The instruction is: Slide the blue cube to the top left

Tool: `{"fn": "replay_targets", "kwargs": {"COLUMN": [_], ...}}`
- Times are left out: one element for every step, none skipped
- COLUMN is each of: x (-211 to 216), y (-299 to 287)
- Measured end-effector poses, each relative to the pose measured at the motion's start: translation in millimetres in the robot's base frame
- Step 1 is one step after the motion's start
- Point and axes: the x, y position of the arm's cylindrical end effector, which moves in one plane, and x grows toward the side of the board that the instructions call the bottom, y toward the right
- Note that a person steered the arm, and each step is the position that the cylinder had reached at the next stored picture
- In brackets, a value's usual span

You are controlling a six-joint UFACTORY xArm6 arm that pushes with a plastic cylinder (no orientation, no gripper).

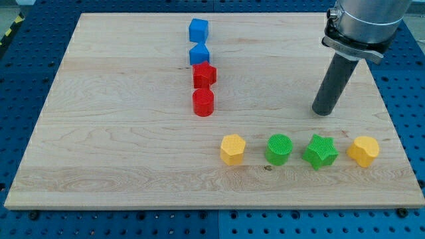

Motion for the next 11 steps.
{"fn": "replay_targets", "kwargs": {"x": [0.0,-29.6,-102.1,-173.0,-177.1,-190.8,-199.5,-202.0,-210.4,-224.7,-243.0], "y": [0.0,0.0,-15.0,-51.3,-60.9,-118.4,-182.1,-228.5,-266.6,-304.0,-339.7]}}
